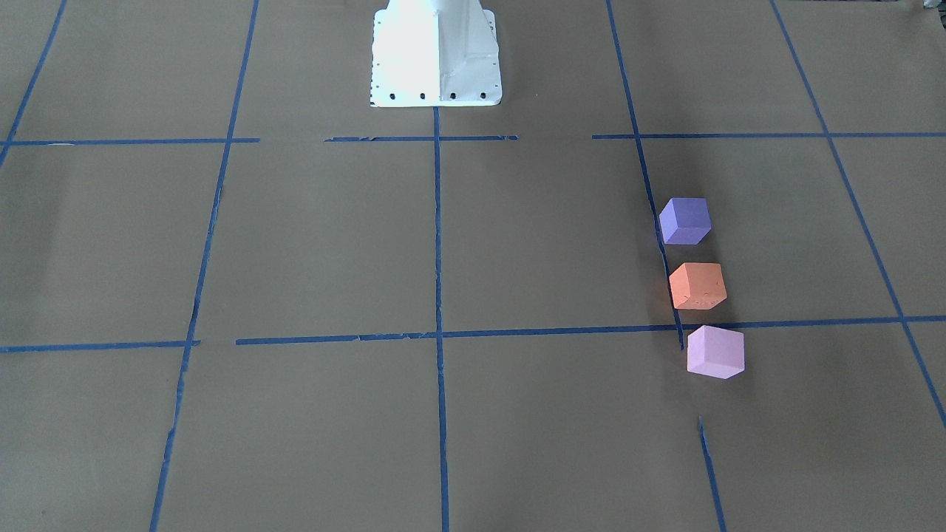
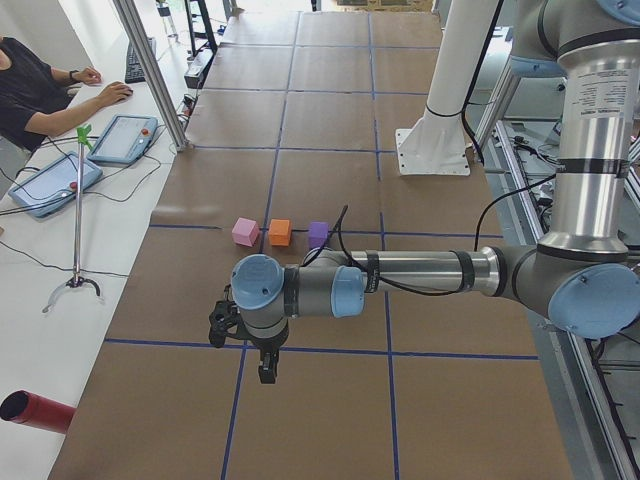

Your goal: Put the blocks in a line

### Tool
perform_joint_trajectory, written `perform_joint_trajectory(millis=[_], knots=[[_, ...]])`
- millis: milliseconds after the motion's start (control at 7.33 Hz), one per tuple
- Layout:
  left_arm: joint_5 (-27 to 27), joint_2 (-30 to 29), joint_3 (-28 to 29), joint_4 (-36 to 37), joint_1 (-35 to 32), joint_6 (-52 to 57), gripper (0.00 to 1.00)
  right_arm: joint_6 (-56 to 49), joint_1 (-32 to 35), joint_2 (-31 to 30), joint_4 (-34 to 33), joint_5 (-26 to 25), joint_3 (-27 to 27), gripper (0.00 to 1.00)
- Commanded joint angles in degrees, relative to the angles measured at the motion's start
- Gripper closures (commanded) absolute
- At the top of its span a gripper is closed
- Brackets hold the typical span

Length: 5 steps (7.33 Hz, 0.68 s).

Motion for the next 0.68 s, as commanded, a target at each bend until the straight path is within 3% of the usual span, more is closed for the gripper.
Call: perform_joint_trajectory(millis=[0,545], knots=[[-0.04,-0.1,-1.04,0.87,0.23,-1.79,0.0,0.01,0.0,0.0,0.0,0.0,0.0,0.0],[-0.04,0.07,-1.84,0.79,1.46,-3.12,0.0,0.02,0.0,0.0,0.0,0.0,0.0,0.0]])
